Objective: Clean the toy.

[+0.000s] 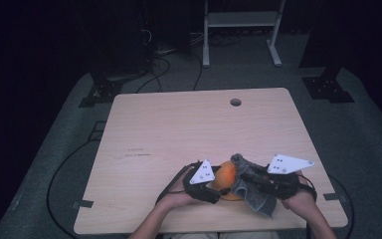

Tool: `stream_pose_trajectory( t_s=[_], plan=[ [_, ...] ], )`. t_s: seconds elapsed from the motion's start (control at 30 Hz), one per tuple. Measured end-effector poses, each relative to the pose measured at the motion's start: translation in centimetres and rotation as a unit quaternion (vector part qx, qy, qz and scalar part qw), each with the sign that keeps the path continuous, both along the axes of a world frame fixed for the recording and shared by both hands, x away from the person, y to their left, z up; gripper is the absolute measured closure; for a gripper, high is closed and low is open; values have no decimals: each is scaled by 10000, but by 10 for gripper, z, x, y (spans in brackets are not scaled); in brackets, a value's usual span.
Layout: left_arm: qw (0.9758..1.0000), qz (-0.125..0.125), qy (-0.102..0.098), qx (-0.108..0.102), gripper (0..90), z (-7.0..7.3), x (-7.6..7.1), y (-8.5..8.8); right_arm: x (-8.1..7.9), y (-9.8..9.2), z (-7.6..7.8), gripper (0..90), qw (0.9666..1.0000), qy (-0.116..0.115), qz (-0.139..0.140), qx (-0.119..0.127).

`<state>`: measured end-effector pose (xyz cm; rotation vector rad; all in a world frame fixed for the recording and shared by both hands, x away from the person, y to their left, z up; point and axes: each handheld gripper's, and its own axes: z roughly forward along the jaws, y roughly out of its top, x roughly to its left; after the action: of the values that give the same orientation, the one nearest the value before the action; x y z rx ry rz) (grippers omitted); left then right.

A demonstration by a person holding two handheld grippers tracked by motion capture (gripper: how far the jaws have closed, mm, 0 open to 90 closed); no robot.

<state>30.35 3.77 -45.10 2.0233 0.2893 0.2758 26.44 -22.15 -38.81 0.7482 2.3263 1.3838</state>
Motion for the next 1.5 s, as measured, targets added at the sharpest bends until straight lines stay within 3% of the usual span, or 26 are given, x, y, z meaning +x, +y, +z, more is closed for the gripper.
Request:
stream_pose_trajectory(
  t_s=[0.07, 0.13, 0.2, 0.27, 0.33, 0.43, 0.53, 0.63, 0.73, 0.87, 0.93, 1.0, 1.03, 1.07, 1.1, 1.13, 1.17, 1.27, 1.4, 1.5],
  plan=[
    [10000, -1, 19, -66, 261, -1, 1, -1, 7, -12, -9, 717, 9995, 125, -275, -23],
    [10000, 14, 6, -86, 261, 0, 1, -4, 9, -20, -13, 719, 9989, 254, -376, 133],
    [10000, 67, -60, -19, 292, 7, 0, -7, 6, -17, -9, 722, 9990, 169, -391, 122],
    [9996, 95, -249, 75, 316, 19, -3, -7, 2, -13, -2, 723, 9993, 46, -345, 158],
    [9990, 137, -416, 38, 322, 31, -7, -5, 1, -13, 3, 723, 9991, -62, -371, 189],
    [9989, 139, -454, 38, 334, 42, -9, 1, 4, -17, 1, 724, 9981, -8, -426, 437],
    [9979, 211, -433, 443, 346, 45, -7, 3, 9, -15, -6, 724, 9984, 142, -438, 339],
    [9974, 329, -429, 484, 356, 51, -6, 6, 5, -10, 1, 723, 9987, 17, -365, 346],
    [9981, 238, -270, 506, 357, 49, -7, 4, 0, 2, 10, 723, 9990, -189, -270, 297],
    [9976, 169, -150, 654, 355, 39, -7, 1, -1, 14, 5, 720, 9993, -261, -243, -150],
    [9988, 51, -10, 493, 321, 35, -4, 3, 2, 12, -3, 718, 9995, -98, -227, -215],
    [9997, 9, 112, 218, 226, 35, 0, 6, 6, 5, -10, 718, 9993, 23, -293, -218],
    [9995, 50, 317, 19, 163, 34, 4, 8, 7, 2, -11, 719, 9992, 58, -334, -224],
    [9987, 178, 477, -25, 112, 32, 7, 9, 8, -2, -13, 718, 9991, 82, -355, -207],
    [9983, 361, 454, 98, 109, 30, 9, 8, 9, -5, -15, 718, 9991, 132, -375, -159],
    [9981, 390, 434, 217, 115, 26, 10, 8, 10, -7, -17, 718, 9991, 157, -380, -113],
    [9982, 291, 482, 214, 138, 23, 11, 7, 11, -9, -20, 718, 9989, 183, -407, -129],
    [9988, 306, 321, 210, 223, 22, 7, 4, 14, -14, -25, 717, 9984, 254, -483, -158],
    [9991, 308, 219, 168, 248, 20, 6, 2, 19, -23, -31, 713, 9973, 423, -581, -147],
    [9991, 324, 263, 112, 249, 18, 8, 4, 19, -28, -35, 713, 9954, 468, -740, -399]
  ],
)
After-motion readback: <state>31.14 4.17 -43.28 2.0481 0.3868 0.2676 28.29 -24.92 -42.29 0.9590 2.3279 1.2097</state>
